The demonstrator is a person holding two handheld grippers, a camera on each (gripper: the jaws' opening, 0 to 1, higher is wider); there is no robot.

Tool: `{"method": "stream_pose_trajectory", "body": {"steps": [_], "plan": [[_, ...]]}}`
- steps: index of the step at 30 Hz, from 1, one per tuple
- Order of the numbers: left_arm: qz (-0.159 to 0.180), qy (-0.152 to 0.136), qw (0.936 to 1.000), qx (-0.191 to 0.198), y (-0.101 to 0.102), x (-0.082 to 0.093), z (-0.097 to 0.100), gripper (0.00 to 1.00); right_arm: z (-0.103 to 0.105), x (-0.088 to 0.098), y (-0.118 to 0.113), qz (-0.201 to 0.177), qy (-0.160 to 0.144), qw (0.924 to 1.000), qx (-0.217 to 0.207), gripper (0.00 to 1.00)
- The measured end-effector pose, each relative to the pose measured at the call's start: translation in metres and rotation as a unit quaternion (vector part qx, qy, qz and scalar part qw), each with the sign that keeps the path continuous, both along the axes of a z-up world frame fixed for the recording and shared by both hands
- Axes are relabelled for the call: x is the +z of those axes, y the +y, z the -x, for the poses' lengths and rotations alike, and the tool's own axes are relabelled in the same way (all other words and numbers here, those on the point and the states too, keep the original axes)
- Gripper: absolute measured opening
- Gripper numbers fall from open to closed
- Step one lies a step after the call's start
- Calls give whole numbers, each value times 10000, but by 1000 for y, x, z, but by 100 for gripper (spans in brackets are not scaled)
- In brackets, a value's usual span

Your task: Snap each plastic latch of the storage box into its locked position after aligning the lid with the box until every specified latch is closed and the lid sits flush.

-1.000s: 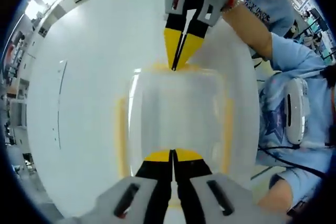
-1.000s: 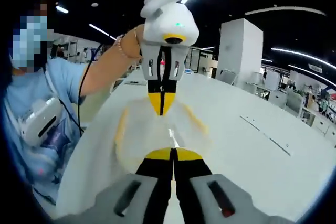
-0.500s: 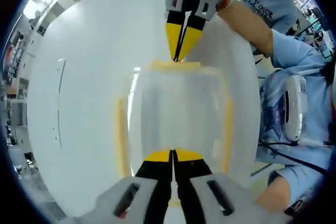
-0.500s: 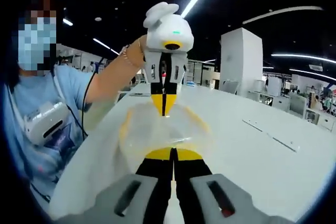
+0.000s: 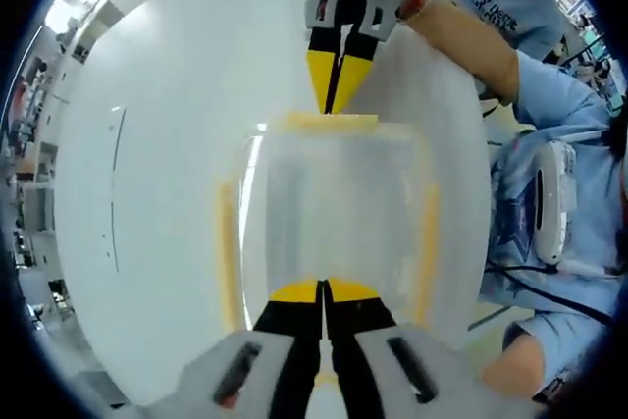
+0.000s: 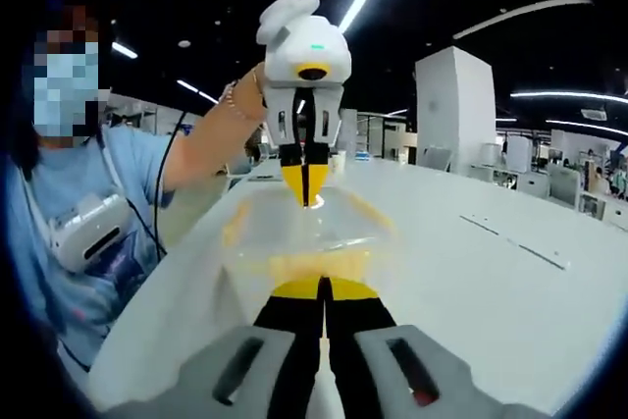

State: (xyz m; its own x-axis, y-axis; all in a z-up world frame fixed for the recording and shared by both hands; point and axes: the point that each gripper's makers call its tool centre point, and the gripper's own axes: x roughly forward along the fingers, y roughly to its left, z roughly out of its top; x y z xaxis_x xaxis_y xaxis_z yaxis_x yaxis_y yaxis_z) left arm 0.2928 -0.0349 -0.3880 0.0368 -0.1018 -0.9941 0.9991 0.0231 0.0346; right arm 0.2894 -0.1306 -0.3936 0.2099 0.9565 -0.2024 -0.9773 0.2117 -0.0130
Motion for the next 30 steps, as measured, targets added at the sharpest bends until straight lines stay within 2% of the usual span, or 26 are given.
{"method": "stream_pose_trajectory", "body": {"steps": [2, 6, 15, 30], "plan": [[-35, -57, 9999, -123, 0, 0, 1, 0, 0, 0, 0, -49, 2, 10000, 34, 0], [-61, -44, 9999, -72, 0, -1, 0, 0, 1, 0, 1, -158, 106, 9998, 57, 0], [-51, -21, 10000, 16, 0, -1, -1, 0, 1, 0, 3, -15, -171, 9999, 15, 0], [34, -21, 10000, -5, 1, -1, -1, 0, 0, -1, 3, -61, -92, 9999, 67, 0]]}}
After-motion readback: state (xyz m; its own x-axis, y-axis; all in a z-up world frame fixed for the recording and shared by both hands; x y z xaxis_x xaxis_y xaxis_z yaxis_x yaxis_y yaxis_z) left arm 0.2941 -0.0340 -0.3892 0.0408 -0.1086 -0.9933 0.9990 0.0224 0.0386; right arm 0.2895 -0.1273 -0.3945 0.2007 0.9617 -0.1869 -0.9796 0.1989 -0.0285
